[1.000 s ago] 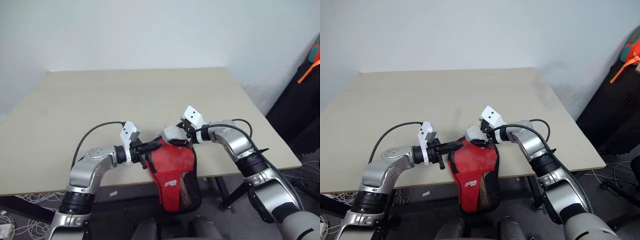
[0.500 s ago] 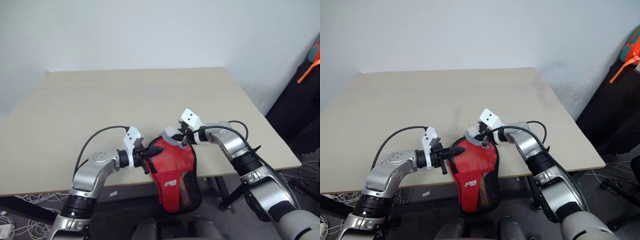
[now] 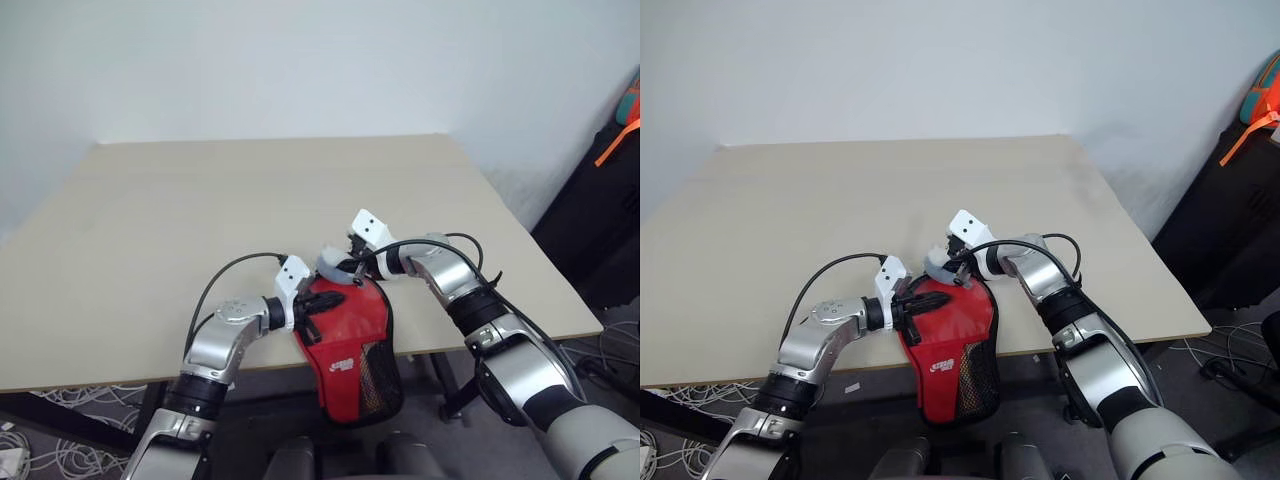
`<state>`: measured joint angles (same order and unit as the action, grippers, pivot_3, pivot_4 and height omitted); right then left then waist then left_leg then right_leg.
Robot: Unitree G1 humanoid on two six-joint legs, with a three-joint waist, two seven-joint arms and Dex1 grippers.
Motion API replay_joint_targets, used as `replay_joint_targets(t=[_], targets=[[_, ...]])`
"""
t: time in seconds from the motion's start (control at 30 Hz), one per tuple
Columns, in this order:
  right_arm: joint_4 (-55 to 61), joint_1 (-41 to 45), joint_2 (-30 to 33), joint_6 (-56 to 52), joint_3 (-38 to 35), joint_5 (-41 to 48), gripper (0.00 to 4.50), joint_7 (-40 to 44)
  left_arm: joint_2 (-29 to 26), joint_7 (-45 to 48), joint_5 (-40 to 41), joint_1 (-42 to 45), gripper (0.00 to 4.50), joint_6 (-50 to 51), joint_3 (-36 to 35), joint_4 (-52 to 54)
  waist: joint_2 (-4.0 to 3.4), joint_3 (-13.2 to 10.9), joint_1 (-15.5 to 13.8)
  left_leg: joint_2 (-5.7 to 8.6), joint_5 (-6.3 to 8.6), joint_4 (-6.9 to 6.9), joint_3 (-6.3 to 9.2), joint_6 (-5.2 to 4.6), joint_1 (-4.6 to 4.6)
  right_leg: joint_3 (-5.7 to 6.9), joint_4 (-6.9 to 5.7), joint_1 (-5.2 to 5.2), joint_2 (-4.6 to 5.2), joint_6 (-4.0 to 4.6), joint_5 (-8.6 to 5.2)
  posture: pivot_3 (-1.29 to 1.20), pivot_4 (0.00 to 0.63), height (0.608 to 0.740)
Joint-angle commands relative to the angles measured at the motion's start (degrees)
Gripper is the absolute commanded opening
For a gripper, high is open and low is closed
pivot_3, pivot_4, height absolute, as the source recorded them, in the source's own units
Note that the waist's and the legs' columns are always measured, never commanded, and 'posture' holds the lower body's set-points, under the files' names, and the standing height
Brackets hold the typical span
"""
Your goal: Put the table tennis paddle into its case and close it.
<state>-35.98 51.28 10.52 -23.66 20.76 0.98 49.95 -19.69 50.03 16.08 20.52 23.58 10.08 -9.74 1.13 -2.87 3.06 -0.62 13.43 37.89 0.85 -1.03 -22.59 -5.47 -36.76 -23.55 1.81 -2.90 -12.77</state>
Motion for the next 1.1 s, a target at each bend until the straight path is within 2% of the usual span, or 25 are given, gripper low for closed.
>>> replay_joint_targets(t=[0.03,0.53,0.8,1.1], targets=[[-1.96,2.98,-0.11,2.36,-1.79,-0.63,0.12,-0.44,0.57,0.09,-1.48,2.25,0.00,-2.61,0.36,-1.44,-0.01,0.00,0.00,0.00,0.00,0.00,0.00,0.00,0.00,0.00,0.00,0.00,0.00,0.00,0.00,0.00,0.000,0.739],[-12.01,9.07,0.40,7.28,-3.34,-2.86,0.12,0.56,1.49,1.29,-6.43,3.26,0.00,-10.66,1.41,-14.10,-0.27,0.16,0.00,0.02,0.00,0.01,0.01,0.00,0.04,0.00,0.00,0.06,0.00,0.00,0.00,0.00,0.000,0.739],[-16.70,10.89,2.23,9.98,-3.44,-4.60,0.12,1.61,0.88,3.84,-9.09,3.89,0.00,-13.43,3.39,-17.69,-0.77,0.48,-0.02,0.04,0.00,0.00,0.01,-0.01,0.08,-0.01,0.01,0.11,0.00,-0.01,0.00,0.00,0.000,0.739],[-18.56,10.64,4.78,11.75,-3.39,-6.29,0.12,3.15,0.78,6.23,-10.81,5.24,0.00,-15.38,4.25,-21.03,-1.00,0.63,-0.03,0.06,-0.01,0.02,0.04,-0.02,0.08,-0.01,0.00,0.14,0.00,-0.01,-0.01,0.00,0.000,0.739]])
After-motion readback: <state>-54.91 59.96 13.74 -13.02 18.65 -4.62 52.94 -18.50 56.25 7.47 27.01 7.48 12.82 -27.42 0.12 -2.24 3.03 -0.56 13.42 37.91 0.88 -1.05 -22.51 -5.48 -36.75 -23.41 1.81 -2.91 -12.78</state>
